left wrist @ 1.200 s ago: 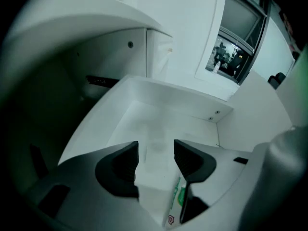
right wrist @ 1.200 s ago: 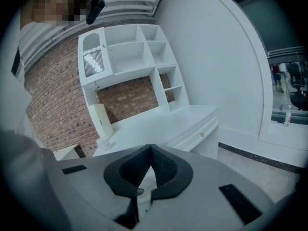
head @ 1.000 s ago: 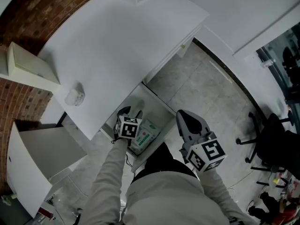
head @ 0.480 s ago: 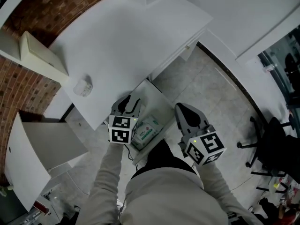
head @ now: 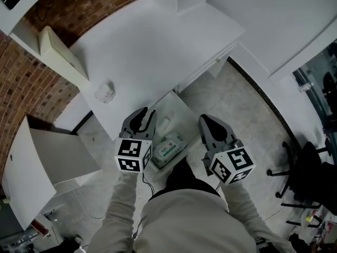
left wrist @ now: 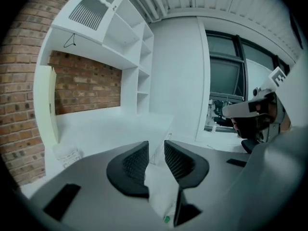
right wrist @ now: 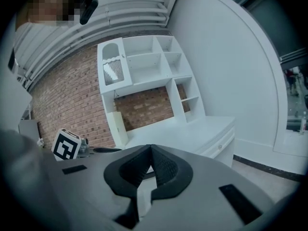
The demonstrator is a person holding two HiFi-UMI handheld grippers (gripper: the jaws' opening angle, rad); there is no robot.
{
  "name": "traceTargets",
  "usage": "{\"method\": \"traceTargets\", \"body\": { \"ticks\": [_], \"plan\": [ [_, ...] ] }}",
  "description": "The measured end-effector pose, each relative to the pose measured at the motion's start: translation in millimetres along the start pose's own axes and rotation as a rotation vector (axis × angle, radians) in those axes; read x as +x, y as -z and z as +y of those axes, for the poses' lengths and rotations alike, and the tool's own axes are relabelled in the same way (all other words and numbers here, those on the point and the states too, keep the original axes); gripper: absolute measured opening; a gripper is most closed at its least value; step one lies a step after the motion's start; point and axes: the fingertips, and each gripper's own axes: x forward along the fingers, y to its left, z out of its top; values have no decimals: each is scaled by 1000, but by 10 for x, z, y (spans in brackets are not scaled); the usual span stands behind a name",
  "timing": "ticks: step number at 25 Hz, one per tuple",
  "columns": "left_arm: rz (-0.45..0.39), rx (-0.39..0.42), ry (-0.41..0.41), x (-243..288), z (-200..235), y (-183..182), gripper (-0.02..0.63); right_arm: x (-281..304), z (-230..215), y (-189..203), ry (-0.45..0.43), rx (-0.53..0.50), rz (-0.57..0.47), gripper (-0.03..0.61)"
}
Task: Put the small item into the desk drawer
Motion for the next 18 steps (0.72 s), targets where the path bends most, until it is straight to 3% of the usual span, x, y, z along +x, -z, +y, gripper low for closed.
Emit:
{"method": "traceTargets", "body": {
  "ticks": [9,18],
  "plan": [
    [-91,-38,-53,-497,93,-167,74,-32,222,-58,-28,-31,-14,28],
    [-130,-86,-131,-873,207,-174,25,-96,411,-43,-57,-61,-17,28]
  ]
}}
